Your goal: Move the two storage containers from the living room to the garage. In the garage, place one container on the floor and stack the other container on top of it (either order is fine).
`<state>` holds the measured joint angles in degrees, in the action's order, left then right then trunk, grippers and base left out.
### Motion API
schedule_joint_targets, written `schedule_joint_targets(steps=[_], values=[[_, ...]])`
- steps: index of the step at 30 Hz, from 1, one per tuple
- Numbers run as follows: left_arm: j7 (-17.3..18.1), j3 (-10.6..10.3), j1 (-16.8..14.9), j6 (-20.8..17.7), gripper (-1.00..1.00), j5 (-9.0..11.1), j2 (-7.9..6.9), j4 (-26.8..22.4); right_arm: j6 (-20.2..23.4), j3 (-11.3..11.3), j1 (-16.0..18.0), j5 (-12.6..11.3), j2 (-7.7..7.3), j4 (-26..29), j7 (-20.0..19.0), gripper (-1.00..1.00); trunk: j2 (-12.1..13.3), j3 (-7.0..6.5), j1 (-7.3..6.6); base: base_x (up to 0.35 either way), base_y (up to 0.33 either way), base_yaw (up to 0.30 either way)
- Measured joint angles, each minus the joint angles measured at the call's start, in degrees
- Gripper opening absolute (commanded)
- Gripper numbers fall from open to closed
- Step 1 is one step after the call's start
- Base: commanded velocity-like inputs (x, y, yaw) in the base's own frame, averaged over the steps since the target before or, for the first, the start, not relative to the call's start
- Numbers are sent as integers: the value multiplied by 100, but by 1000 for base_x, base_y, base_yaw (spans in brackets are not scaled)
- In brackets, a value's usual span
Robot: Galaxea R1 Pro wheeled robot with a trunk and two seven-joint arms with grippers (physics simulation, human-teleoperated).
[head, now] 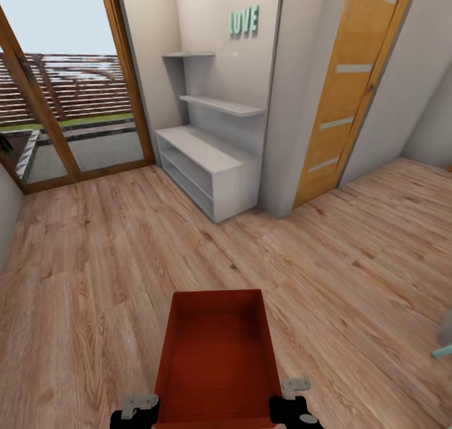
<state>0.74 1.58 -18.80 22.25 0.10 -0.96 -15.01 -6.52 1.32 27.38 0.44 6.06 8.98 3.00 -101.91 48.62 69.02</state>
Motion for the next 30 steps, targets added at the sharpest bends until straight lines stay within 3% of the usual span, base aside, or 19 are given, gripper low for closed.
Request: schedule_joint_targets(steps=[30], values=[[0,1,-1,0,-100,0,0,1,0,1,0,-1,0,0,-1,-100,0,-273,0,346,0,0]])
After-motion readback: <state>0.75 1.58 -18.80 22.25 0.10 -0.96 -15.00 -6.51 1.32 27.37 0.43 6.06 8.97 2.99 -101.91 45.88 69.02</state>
